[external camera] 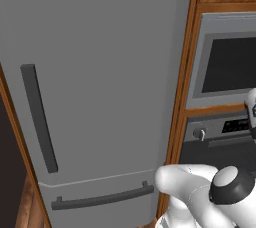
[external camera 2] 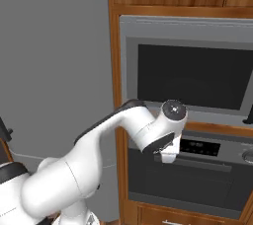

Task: Take the fish from the oven and place it on the plate on the counter.

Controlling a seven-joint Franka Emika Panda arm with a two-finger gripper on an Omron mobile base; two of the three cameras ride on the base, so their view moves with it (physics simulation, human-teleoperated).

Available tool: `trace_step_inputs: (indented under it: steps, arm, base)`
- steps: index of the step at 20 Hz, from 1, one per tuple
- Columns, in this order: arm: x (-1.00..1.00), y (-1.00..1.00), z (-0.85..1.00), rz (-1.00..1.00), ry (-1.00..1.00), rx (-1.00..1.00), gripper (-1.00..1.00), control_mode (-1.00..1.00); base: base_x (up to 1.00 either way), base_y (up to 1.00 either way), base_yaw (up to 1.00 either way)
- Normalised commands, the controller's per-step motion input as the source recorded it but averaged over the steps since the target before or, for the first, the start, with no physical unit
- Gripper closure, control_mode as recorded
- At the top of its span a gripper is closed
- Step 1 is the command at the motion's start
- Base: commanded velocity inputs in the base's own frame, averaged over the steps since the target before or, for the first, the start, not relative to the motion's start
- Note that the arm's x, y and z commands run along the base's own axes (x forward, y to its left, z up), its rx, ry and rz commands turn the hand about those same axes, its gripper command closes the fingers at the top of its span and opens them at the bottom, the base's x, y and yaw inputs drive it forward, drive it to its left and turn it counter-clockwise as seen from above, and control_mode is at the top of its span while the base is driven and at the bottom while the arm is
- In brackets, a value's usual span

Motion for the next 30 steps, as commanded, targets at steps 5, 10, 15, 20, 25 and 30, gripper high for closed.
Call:
trace_step_inputs:
  steps: [5, 10, 15, 20, 25, 30]
  arm:
    - [-0.35, -0.63, -1.0, -0.24, -0.09, 0.24, -1.0, -1.0]
    - [-0.35, -0.52, -0.96, -0.02, -0.37, 0.25, -1.0, -1.0]
    - [-0.14, -0.14, -0.44, 0.04, -0.55, 0.21, -1.0, -1.0]
    - [0.03, 0.0, 0.0, 0.07, -0.57, 0.11, -1.0, -1.0]
    - [0.13, 0.04, 0.44, 0.05, -0.11, -0.04, -1.0, -1.0]
    - [0.26, 0.0, 0.02, 0.05, 0.02, -0.04, -1.0, -1.0]
  base:
    - [0.0, 0.0, 0.0]
    - [0.0, 0.0, 0.0]
    - [0.0, 0.0, 0.0]
    - [0.0, 0.0, 0.0]
    - [0.0, 0.0, 0.0]
    - [0.0, 0.0, 0.0]
